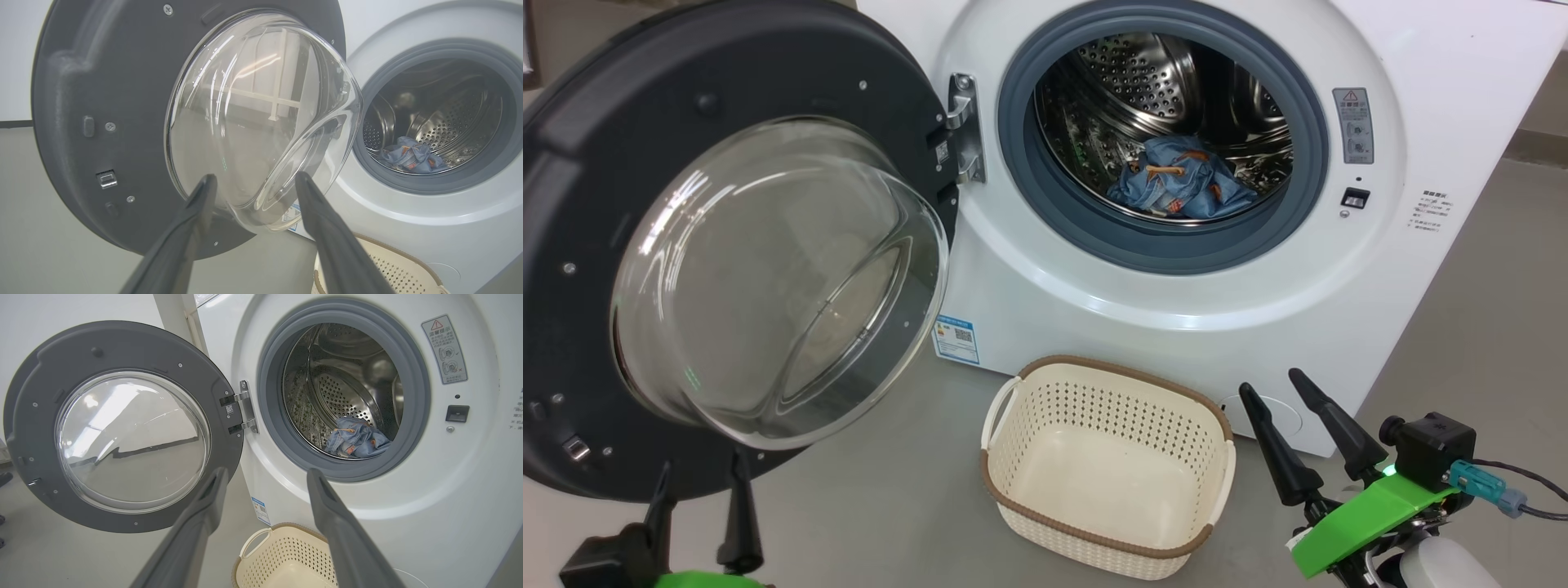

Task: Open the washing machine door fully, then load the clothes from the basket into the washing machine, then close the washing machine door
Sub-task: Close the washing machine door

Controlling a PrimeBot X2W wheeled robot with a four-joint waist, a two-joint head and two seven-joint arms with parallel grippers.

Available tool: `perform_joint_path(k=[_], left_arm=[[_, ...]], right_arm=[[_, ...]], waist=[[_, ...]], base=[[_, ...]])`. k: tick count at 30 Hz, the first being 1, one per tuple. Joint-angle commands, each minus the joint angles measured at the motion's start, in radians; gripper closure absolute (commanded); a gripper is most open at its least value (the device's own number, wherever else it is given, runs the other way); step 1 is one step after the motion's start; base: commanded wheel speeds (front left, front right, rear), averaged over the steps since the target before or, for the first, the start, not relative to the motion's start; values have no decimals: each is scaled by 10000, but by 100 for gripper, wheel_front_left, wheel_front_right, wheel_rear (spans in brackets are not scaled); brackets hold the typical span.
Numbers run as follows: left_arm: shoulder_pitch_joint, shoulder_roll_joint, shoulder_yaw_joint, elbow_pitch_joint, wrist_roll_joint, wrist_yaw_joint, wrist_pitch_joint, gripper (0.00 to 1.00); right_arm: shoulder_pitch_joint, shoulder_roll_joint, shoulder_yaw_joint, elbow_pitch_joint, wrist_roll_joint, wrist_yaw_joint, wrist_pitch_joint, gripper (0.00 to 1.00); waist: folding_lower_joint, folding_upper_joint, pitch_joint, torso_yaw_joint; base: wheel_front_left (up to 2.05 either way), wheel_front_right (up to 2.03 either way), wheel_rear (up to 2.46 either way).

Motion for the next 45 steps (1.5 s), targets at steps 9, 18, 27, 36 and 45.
perform_joint_path(k=[9, 18, 27, 36, 45], left_arm=[[-918, 885, 736, -1030, -216, -50, 400, 100], [-2719, 1914, 1821, -2185, -1193, -252, 1289, 100], [-4767, 2765, 3696, -625, -3884, -498, 2632, 100], [-5944, 3908, 5085, 2182, -5620, -731, 3710, 100], [-6872, 4574, 5339, 4792, -6534, -488, 5180, 100]], right_arm=[[28, -155, 126, -253, 25, 16, -119, 0], [-30, -310, 237, -242, 43, 16, -119, 0], [-158, -526, 318, -258, 70, 16, -119, 0], [-220, -774, 299, -316, 93, 16, -119, 0], [-380, -849, 400, -355, 129, 16, -119, 0]], waist=[[0, 0, 20, -103], [0, 0, 172, -388], [0, 0, 474, -881], [0, 0, 736, -1225], [0, 0, 871, -1437]], base=[[0, 0, 0], [0, 0, 0], [0, 0, 0], [0, 0, 0], [0, 0, 0]])
